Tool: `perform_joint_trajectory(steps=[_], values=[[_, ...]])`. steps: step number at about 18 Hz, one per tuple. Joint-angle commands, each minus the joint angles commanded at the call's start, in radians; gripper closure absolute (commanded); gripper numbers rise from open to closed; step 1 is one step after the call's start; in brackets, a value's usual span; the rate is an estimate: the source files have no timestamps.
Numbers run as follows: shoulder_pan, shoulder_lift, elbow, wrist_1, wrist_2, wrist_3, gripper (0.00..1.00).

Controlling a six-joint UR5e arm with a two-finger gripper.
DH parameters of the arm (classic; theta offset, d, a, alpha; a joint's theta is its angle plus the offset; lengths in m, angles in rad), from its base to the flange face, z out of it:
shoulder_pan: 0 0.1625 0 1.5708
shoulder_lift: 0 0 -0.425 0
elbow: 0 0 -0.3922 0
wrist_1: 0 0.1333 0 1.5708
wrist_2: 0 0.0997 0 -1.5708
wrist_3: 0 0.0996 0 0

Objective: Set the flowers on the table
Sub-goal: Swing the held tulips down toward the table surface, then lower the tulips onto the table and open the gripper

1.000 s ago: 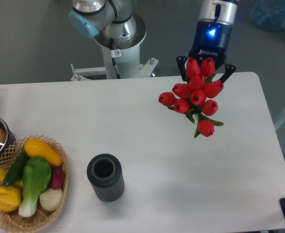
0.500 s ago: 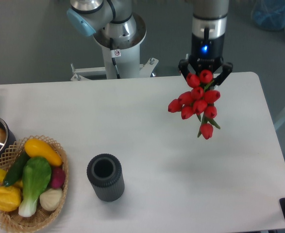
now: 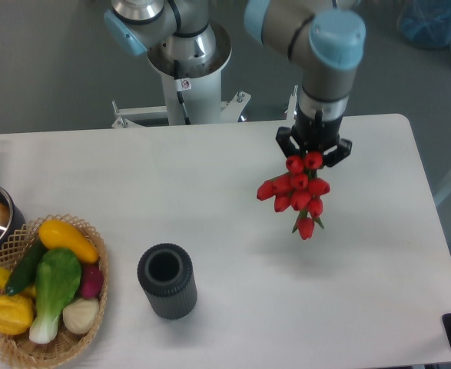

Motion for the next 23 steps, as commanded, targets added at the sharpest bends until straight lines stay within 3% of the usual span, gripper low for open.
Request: perform_joint_trajectory(steps=[5, 10, 11, 23], values=[[-0.008, -0.061, 0.008, 0.003, 0.002, -0.005, 0.67], [-0.015, -0.075, 0.000, 0.003, 0.002, -0.008, 0.66], [-0.015, -0.083, 0.002, 0.006, 0.002, -0.008, 0.62], [-0.028, -0.149, 0.011, 0.014, 0.003, -0.012, 0.62]])
